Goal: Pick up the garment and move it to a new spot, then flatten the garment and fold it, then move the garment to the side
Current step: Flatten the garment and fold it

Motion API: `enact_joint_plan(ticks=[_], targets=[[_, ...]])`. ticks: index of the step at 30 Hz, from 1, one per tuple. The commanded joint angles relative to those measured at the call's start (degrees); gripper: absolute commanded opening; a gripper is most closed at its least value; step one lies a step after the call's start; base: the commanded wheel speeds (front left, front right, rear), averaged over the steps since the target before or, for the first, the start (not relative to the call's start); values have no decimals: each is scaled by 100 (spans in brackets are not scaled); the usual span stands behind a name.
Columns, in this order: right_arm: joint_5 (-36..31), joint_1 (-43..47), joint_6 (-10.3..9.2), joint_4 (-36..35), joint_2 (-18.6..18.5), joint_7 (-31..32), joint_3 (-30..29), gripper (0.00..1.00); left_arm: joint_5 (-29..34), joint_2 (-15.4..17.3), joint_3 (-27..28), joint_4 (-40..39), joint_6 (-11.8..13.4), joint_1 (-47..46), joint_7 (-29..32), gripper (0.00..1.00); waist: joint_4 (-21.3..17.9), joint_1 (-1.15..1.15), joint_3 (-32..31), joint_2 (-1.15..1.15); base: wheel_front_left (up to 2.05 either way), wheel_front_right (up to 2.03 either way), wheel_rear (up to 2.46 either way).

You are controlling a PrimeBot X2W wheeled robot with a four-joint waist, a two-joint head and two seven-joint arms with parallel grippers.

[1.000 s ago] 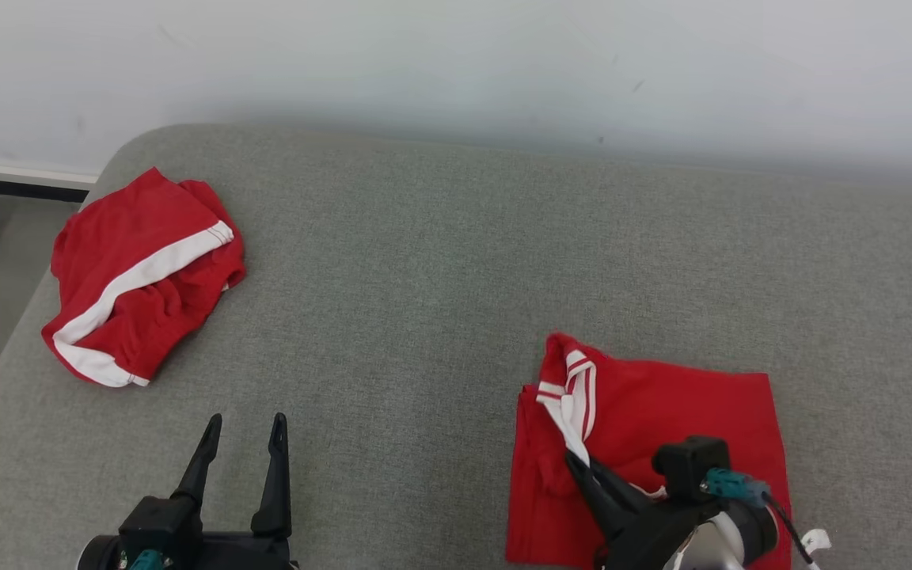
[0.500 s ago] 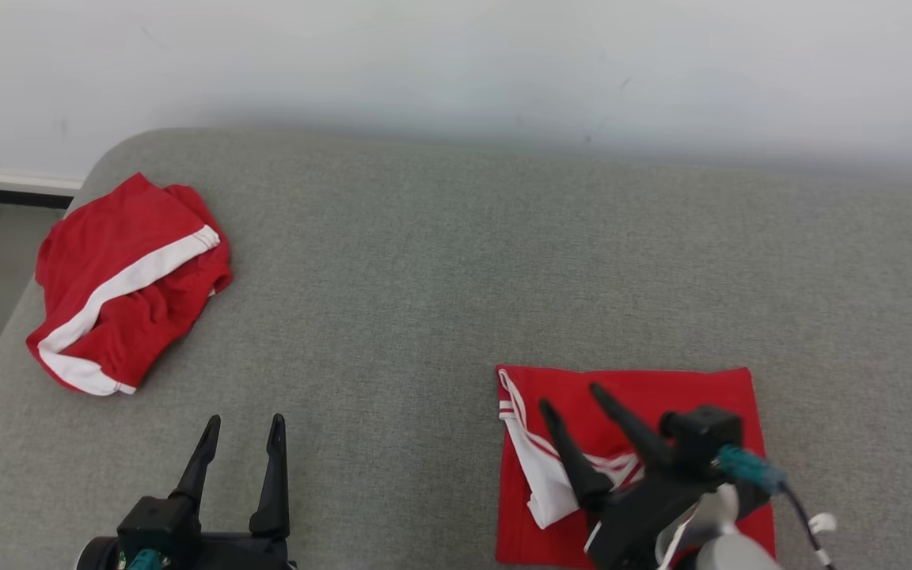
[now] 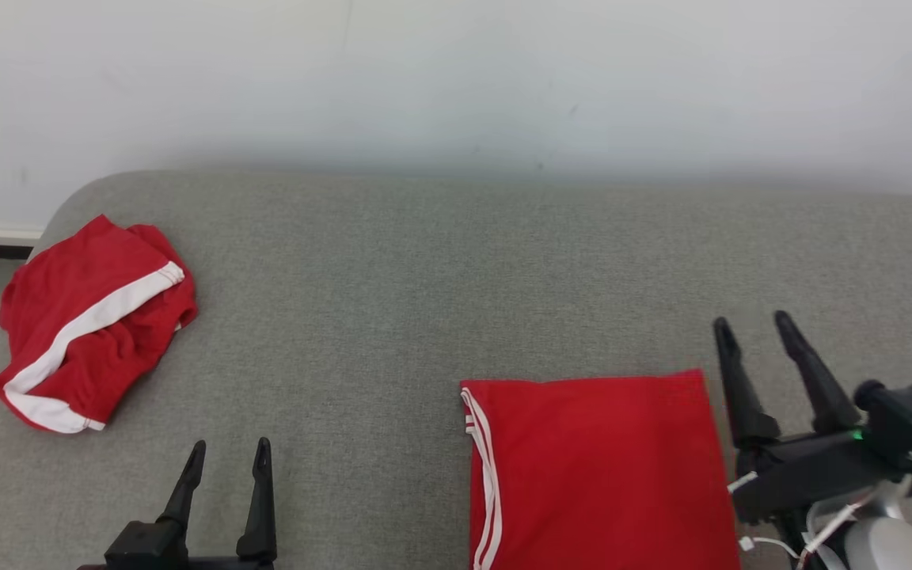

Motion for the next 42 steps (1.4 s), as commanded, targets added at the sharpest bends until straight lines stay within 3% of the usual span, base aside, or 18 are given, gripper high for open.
enact_joint_plan(ticks=[1, 16, 23, 42], targets=[[-75, 164, -15, -69, -19, -65, -154, 100, 42, -9, 32, -55, -6, 70, -18, 100, -103, 0, -72, 0, 0, 0, 0], [-357, 1496, -15, -389, 425, -386, -1159, 100, 227, 116, 223, -357, -2, 341, -18, 100, -592, 0, -240, 0, 0, 0, 0], [-372, 1843, -15, -298, 435, -569, -1050, 100, 268, 130, 261, -455, -3, 428, -18, 100, -714, 0, -297, 0, 0, 0, 0], [-430, 1422, -15, 127, 407, -758, -466, 100, 369, 46, 210, -462, 42, 487, -18, 100, -590, 0, -368, 0, 0, 0, 0]])
